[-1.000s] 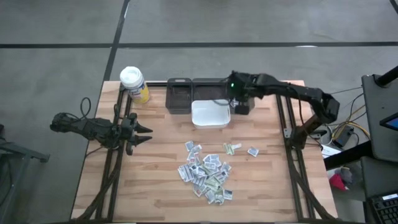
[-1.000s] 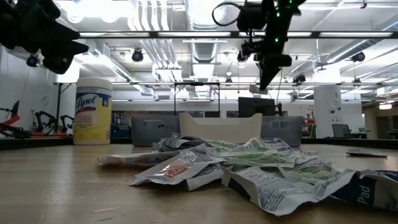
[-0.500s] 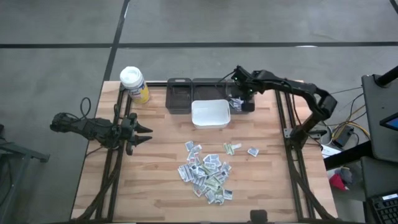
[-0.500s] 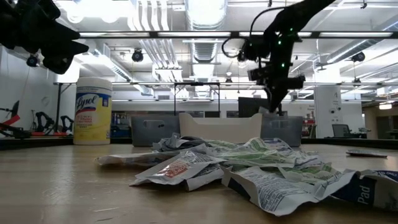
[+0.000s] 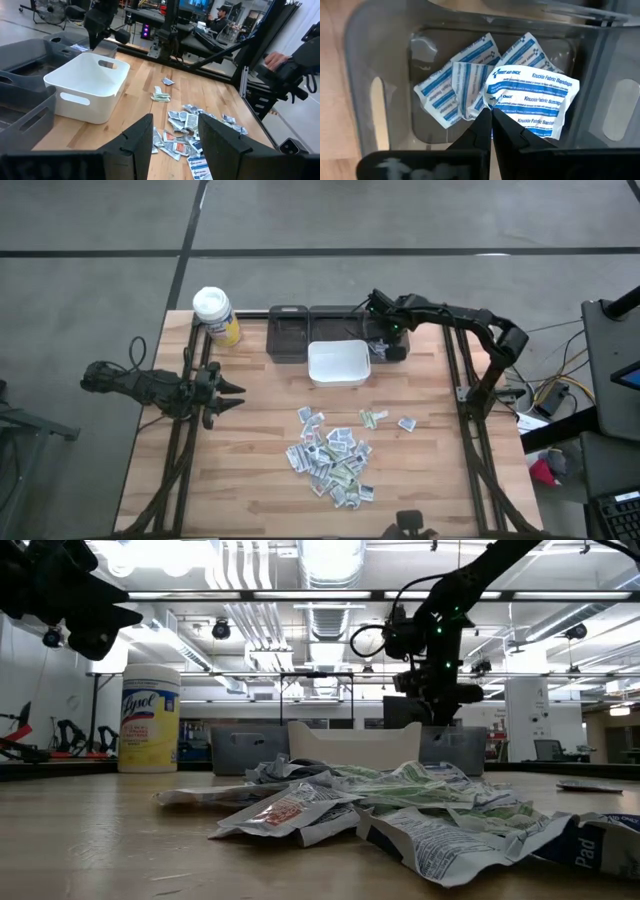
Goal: Pick & Place First Aid Supplies
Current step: Put the blue bandage pack into the right black bin
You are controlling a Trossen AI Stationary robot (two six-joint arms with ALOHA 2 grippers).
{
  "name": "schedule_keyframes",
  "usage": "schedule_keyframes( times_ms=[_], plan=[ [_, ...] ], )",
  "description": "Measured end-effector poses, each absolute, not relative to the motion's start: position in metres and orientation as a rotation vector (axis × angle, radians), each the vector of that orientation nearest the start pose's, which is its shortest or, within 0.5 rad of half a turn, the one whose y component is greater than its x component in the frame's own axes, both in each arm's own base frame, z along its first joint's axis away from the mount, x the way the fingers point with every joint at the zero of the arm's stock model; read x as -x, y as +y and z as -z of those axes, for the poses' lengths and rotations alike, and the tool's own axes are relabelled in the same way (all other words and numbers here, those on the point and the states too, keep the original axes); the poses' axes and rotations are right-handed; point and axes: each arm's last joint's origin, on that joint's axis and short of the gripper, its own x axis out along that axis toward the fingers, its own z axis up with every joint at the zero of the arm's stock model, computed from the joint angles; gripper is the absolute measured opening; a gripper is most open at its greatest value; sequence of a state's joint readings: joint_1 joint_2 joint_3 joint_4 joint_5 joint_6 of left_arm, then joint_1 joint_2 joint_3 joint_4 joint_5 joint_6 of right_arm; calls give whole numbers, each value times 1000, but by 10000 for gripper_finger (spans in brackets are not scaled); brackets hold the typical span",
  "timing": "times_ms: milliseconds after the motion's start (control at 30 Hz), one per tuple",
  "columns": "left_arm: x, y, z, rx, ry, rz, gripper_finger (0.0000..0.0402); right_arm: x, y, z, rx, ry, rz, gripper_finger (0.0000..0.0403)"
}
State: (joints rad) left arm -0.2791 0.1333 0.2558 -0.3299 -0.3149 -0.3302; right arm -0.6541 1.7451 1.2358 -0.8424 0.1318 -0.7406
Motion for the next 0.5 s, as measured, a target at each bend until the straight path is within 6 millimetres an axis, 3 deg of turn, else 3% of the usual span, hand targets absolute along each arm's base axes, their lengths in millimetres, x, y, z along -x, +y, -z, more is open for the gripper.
schedule_keyframes(
  times_ms=[233,500],
  plan=[
    [-86,-15,-208,268,191,-68,161,-261,-205,-203,248,1465,139,17],
    [-86,-15,-208,268,191,-68,161,-260,-204,-204,263,1491,188,81]
  ],
)
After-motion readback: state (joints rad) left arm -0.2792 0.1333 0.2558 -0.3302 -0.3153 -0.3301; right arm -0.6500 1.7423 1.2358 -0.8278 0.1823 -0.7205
